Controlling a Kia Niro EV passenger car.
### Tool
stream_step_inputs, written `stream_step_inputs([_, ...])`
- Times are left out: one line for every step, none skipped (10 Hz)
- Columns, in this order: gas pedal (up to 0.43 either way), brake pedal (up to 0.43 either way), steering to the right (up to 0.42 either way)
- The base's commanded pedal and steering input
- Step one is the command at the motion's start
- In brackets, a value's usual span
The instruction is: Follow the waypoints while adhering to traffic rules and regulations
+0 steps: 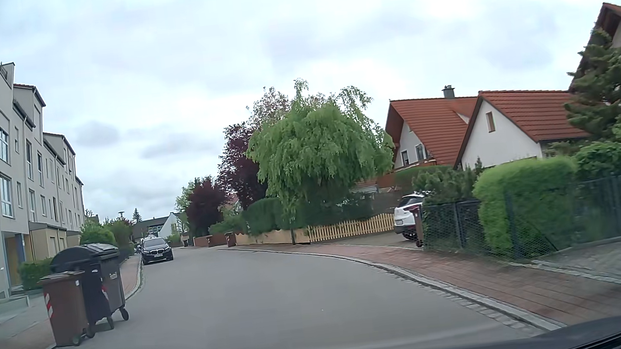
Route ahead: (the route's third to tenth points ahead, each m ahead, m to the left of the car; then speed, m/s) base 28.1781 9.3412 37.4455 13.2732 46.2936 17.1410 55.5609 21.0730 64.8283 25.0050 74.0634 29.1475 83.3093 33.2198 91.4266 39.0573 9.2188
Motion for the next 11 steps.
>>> stream_step_inputs([0.209, 0.006, -0.104])
stream_step_inputs([0.209, 0.012, -0.104])
stream_step_inputs([0.220, 0.012, -0.104])
stream_step_inputs([0.240, 0.012, -0.103])
stream_step_inputs([0.240, 0.006, -0.102])
stream_step_inputs([0.240, 0.012, -0.099])
stream_step_inputs([0.240, 0.012, -0.097])
stream_step_inputs([0.240, 0.006, -0.097])
stream_step_inputs([0.240, 0.006, -0.093])
stream_step_inputs([0.240, 0.012, -0.089])
stream_step_inputs([0.240, 0.006, -0.086])
